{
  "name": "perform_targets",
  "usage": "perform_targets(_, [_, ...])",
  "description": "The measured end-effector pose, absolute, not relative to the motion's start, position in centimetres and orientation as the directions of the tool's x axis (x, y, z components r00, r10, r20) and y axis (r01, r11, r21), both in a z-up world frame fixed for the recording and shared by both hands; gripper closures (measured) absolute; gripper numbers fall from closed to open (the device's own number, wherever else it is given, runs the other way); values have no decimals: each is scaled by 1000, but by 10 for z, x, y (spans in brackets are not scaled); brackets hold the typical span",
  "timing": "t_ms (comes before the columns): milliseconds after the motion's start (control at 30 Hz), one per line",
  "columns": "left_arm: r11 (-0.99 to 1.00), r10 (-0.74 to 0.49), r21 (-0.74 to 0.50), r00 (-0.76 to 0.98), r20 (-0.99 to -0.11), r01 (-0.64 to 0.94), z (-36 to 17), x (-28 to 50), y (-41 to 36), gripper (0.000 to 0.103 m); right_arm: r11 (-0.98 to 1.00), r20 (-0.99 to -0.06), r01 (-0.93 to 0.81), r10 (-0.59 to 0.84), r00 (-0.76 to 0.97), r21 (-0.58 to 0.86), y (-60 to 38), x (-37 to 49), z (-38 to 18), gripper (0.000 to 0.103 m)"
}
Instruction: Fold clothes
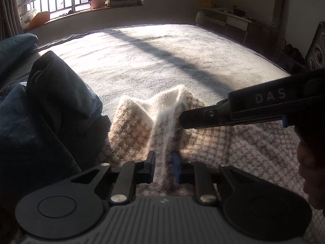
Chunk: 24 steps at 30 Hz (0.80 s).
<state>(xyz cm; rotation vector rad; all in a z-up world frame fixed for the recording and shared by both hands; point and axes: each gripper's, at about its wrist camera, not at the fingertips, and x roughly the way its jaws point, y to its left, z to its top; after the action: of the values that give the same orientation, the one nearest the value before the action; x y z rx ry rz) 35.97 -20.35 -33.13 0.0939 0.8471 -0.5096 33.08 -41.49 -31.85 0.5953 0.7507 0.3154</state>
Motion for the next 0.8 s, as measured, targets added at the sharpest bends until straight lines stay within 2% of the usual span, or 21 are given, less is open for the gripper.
perform_targets(67, [885,-417,-197,531,-738,421,-333,367,-194,97,810,-561,-7,411,718,586,-422,315,-317,59])
perform_targets(100, [886,-426,-225,524,-738,405,-334,370,-190,97,834,-581,0,384,717,551,-421,306,-318,55])
perform_targets(167, [887,-438,-261,515,-737,381,-335,373,-183,98,885,-629,-39,361,689,465,-409,290,-320,55])
perform_targets(267, [888,-440,-273,511,-738,371,-336,374,-180,98,954,-721,-175,299,625,244,-369,270,-326,56])
perform_targets(400, [889,-436,-264,516,-737,374,-335,373,-182,98,949,-792,-313,171,587,-27,-324,258,-344,57])
perform_targets(467, [890,-432,-255,521,-737,377,-334,372,-184,98,936,-812,-333,103,574,-116,-316,258,-356,60])
perform_targets(500, [890,-430,-250,524,-735,380,-333,371,-184,98,934,-815,-330,84,573,-135,-315,257,-358,65])
perform_targets(533, [890,-429,-245,527,-734,384,-333,370,-185,98,940,-816,-314,73,574,-136,-316,256,-357,70])
perform_targets(567, [890,-428,-240,529,-732,387,-333,370,-185,98,947,-817,-292,60,573,-135,-318,255,-356,85])
perform_targets(600, [890,-427,-236,532,-731,390,-333,370,-185,98,958,-816,-259,48,576,-126,-322,254,-354,94])
perform_targets(700, [891,-424,-228,538,-728,393,-333,368,-184,98,995,-778,-102,50,626,-18,-347,244,-341,96])
perform_targets(800, [892,-420,-217,549,-723,396,-334,364,-184,98,967,-704,101,96,703,232,-389,229,-325,96])
